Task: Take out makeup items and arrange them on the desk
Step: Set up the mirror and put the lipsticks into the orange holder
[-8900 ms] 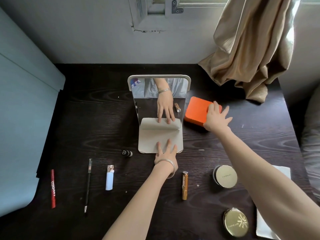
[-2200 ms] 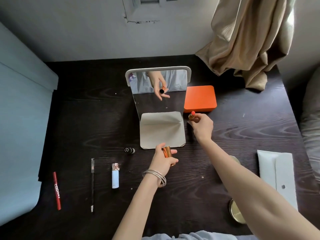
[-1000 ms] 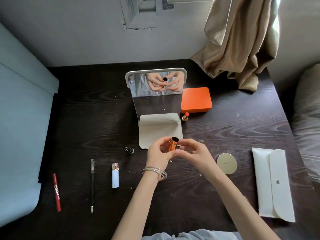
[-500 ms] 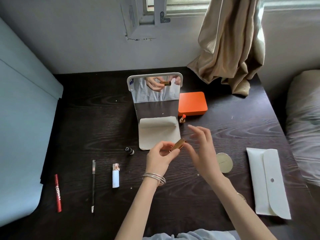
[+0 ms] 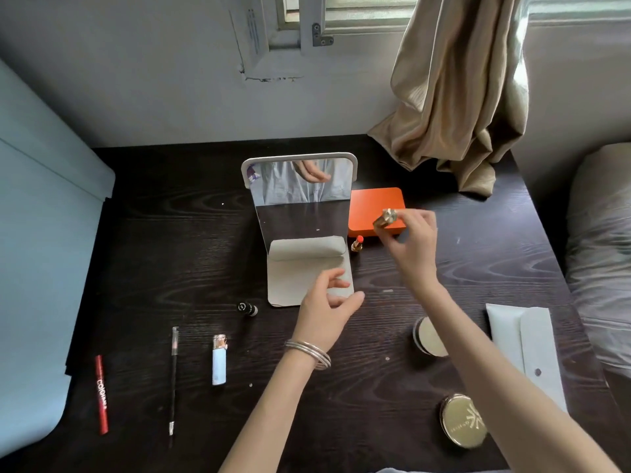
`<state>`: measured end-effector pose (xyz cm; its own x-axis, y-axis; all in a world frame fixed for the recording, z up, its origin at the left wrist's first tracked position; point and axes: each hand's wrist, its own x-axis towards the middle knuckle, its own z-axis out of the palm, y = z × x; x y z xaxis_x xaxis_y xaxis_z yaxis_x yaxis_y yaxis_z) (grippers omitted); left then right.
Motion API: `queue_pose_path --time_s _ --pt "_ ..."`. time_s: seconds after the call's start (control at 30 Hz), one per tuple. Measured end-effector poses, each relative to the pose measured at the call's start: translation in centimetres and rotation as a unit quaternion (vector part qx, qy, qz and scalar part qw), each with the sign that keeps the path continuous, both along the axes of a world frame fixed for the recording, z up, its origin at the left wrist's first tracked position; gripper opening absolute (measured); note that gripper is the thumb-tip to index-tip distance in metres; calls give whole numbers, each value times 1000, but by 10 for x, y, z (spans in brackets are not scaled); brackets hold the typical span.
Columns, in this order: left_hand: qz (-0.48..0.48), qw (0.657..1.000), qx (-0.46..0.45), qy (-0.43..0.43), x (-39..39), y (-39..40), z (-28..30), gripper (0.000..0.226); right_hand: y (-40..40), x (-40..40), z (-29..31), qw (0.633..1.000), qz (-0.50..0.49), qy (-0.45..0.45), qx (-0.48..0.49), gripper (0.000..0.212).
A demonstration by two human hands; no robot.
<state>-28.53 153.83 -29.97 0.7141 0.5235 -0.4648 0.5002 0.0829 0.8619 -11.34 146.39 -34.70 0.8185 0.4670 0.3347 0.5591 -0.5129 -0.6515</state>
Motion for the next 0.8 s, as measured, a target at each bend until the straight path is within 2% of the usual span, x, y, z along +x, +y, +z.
queue_pose_path --time_s 0.13,0.2,0.3,0.5,0.8 --pt "-12 999 -16 42 -3 4 -14 35 34 37 -20 989 0 132 -71 23" --pt "-3 998 -25 49 -1 6 -19 32 43 47 -34 980 6 169 -107 25" --pt "0 998 -30 61 3 11 -26 31 50 54 -49 974 29 176 -138 27" --pt "2 996 -36 79 4 20 -36 31 51 53 -56 973 56 175 -136 24" --pt "10 995 -31 96 2 20 -42 29 56 52 -65 969 42 200 -137 24"
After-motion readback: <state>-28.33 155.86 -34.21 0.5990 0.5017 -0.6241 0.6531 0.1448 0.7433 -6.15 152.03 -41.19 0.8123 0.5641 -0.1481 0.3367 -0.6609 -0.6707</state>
